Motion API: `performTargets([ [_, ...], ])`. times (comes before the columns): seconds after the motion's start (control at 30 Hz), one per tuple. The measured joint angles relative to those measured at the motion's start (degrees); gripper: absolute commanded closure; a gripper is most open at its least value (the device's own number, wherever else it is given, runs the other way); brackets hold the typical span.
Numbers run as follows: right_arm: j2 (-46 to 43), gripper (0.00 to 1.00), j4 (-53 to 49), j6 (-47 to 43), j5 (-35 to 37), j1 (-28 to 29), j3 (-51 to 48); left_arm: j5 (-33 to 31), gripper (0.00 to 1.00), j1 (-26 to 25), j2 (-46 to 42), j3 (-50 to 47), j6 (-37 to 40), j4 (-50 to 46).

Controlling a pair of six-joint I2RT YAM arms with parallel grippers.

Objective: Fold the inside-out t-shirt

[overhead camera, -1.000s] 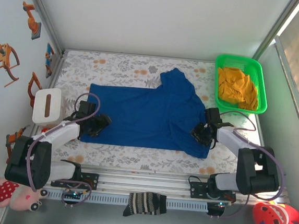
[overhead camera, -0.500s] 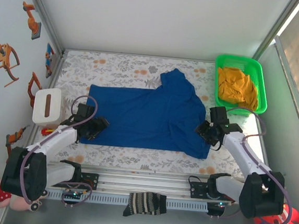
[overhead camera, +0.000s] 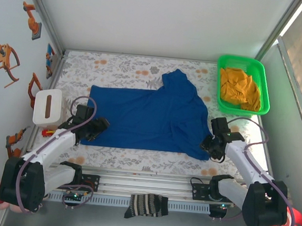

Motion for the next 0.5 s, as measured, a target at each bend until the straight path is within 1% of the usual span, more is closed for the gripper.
performTargets([
  [0.1,0.5,0.61,0.2,0.0,0.0,0.0,-0.5,0.0,0.33,0.0,0.3,-1.3,0.0,0.3],
  [0.17,1.0,0.67,0.5,-0.2,-0.1,0.0,-0.7,0.0,0.33,0.0,1.0,-2.2,0.0,0.8],
  [0.27,1.5,0.84,1.0,-0.5,-0.2,0.0,-0.7,0.0,0.33,0.0,1.9,-2.8,-0.4,2.4],
  [0.3,1.6,0.94,1.2,-0.8,-0.2,0.0,-0.7,0.0,0.33,0.0,2.3,-2.8,-0.5,3.0],
  [0.33,1.6,1.00,1.3,-1.0,-0.1,0.0,-0.6,0.0,0.33,0.0,2.7,-2.8,-0.7,3.7],
  [0.5,2.7,1.00,1.2,-1.9,0.6,-0.1,1.6,-0.9,0.34,0.0,4.0,-2.8,-2.1,5.9],
])
